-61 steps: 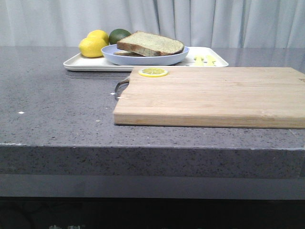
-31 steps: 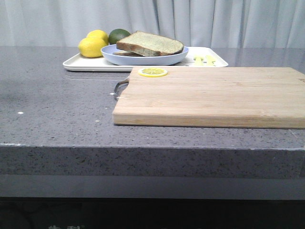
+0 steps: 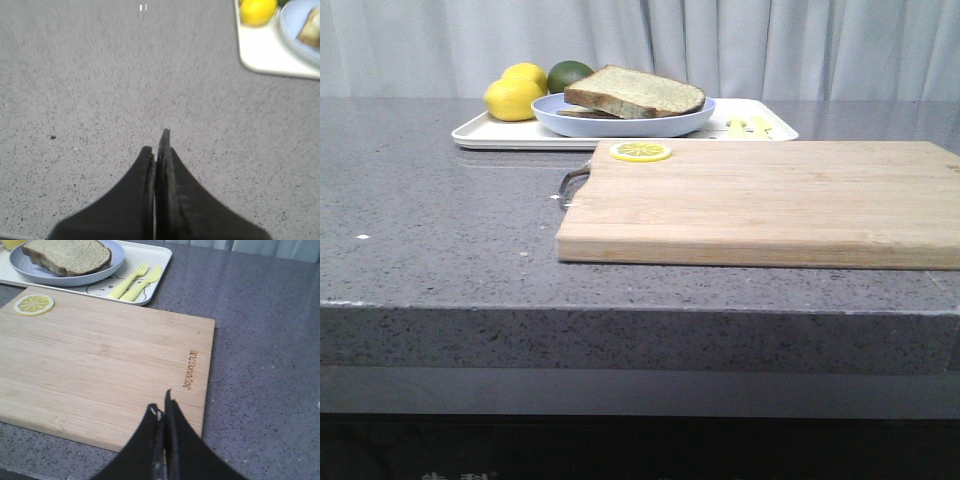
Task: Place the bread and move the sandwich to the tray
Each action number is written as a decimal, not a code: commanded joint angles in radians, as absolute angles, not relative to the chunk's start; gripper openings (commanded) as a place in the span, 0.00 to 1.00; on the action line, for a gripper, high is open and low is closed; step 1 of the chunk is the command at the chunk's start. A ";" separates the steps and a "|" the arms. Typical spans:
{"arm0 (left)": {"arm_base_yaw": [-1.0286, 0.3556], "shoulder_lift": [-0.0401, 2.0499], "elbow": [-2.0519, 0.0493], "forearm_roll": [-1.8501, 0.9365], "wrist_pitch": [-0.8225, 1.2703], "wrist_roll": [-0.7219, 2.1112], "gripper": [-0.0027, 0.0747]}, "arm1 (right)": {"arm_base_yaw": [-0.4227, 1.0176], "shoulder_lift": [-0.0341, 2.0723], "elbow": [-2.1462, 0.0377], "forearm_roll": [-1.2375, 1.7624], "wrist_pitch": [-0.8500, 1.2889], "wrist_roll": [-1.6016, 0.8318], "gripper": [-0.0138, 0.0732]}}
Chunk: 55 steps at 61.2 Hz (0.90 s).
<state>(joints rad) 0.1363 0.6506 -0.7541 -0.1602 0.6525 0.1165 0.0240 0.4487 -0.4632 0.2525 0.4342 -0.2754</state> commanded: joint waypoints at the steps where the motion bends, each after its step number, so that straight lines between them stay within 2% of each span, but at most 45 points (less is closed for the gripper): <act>1: 0.133 0.533 -0.693 -0.186 0.513 0.119 0.01 | 0.024 0.453 -0.491 0.263 0.353 -0.278 0.03; 19: 0.133 0.249 -0.571 -0.213 0.452 0.119 0.01 | 0.024 0.453 -0.491 0.263 0.353 -0.278 0.03; 43: 0.133 0.229 -0.569 -0.233 0.450 0.119 0.01 | 0.024 0.453 -0.491 0.263 0.353 -0.278 0.03; 55: 0.133 0.229 -0.567 -0.301 0.380 0.114 0.01 | 0.024 0.453 -0.491 0.263 0.353 -0.278 0.03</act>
<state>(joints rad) 0.1363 0.2172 -0.5443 -0.2516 0.5033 0.1180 0.0240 0.4487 -0.4632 0.2525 0.4342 -0.2754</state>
